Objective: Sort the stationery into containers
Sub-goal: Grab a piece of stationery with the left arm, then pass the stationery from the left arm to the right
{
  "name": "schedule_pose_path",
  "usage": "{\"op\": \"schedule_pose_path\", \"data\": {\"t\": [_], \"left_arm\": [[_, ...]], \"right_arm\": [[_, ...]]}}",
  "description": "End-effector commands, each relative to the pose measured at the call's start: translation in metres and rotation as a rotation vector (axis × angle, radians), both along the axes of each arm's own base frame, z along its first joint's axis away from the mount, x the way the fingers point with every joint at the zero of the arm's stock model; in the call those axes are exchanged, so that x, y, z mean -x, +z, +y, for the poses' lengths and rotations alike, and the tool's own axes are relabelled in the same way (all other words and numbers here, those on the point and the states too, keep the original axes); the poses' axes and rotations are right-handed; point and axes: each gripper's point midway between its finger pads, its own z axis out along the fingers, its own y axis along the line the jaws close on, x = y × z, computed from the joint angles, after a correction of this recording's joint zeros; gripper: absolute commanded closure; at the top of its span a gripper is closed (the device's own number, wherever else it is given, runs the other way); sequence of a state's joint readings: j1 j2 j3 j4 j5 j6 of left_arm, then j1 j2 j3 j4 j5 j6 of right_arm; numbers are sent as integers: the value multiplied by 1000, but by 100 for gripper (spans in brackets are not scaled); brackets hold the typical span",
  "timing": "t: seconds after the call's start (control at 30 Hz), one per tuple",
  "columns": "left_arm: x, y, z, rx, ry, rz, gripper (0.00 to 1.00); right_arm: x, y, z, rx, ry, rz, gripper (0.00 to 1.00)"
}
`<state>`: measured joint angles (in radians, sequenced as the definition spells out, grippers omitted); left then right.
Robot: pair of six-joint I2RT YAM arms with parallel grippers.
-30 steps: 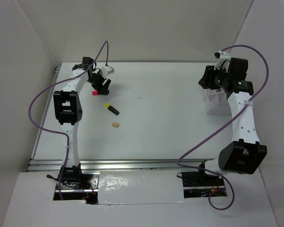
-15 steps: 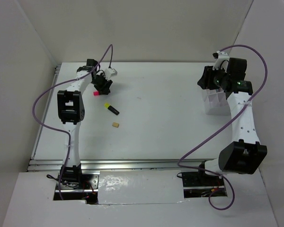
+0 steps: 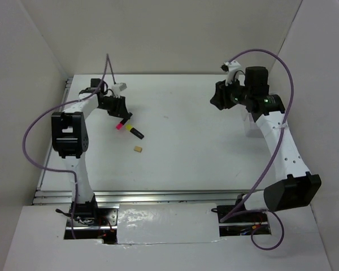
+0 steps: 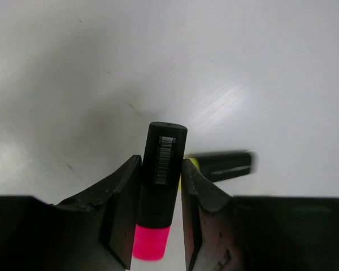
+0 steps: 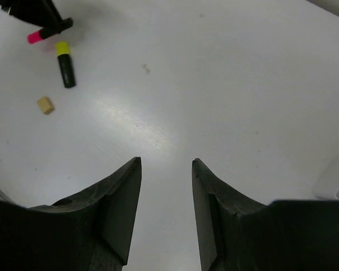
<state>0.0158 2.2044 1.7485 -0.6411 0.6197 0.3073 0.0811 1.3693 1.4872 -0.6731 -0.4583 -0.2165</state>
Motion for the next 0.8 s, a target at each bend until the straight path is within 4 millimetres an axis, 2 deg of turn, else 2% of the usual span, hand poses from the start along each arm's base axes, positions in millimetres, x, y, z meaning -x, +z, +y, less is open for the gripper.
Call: {"op": "schedule_pose_path", "data": {"t": [0.0, 0.03, 0.07, 0.1, 0.13, 0.17, 0.2, 0.23, 0.27, 0.3, 0.33, 0.37, 0.4, 0.43, 0.47, 0.5, 0.53, 0.6, 0.73, 0.77], "left_arm": [[-11, 133, -21, 451, 233, -81, 100], [-11, 160, -21, 510, 275, -169, 100], [-12, 174, -20, 583, 401, -116, 100], [-6, 199, -22, 614, 444, -143, 100], [-1, 196, -22, 616, 532, -78, 100], [3, 196, -21, 604, 633, -5, 100], [4, 195, -21, 555, 705, 9, 100], [15, 200, -26, 530, 730, 61, 100], [19, 201, -24, 523, 772, 93, 100], [29, 206, -38, 518, 753, 113, 100], [37, 204, -43, 526, 759, 148, 100], [43, 205, -46, 540, 767, 161, 100], [59, 202, -50, 554, 779, 169, 100], [66, 204, -53, 603, 812, 194, 100], [63, 218, -58, 670, 800, 135, 100], [76, 215, -58, 700, 832, 126, 100], [76, 225, -59, 771, 864, 118, 100], [85, 226, -64, 812, 881, 131, 100], [94, 231, -75, 867, 905, 201, 100], [96, 230, -75, 874, 915, 208, 100]], "right_arm": [[15, 43, 29, 19, 100, -166, 52], [24, 49, 46, 20, 151, -196, 52], [27, 49, 53, 26, 174, -208, 52], [31, 48, 62, 43, 207, -239, 52], [34, 50, 67, 60, 219, -264, 52], [42, 48, 85, 70, 273, -279, 52], [44, 47, 92, 102, 308, -316, 52], [47, 48, 98, 122, 326, -344, 52], [57, 47, 116, 133, 384, -366, 51], [60, 48, 124, 146, 413, -400, 50], [61, 49, 131, 139, 417, -408, 46], [69, 50, 145, 74, 416, -366, 41], [68, 56, 156, 23, 408, -334, 36], [67, 58, 163, -31, 385, -287, 33], [70, 66, 174, -153, 341, -198, 32], [68, 61, 181, -222, 311, -121, 32], [67, 63, 190, -330, 280, -65, 30], [66, 68, 199, -412, 244, -41, 30], [58, 82, 222, -522, 172, 23, 31], [52, 72, 230, -513, 162, 56, 31]]}}
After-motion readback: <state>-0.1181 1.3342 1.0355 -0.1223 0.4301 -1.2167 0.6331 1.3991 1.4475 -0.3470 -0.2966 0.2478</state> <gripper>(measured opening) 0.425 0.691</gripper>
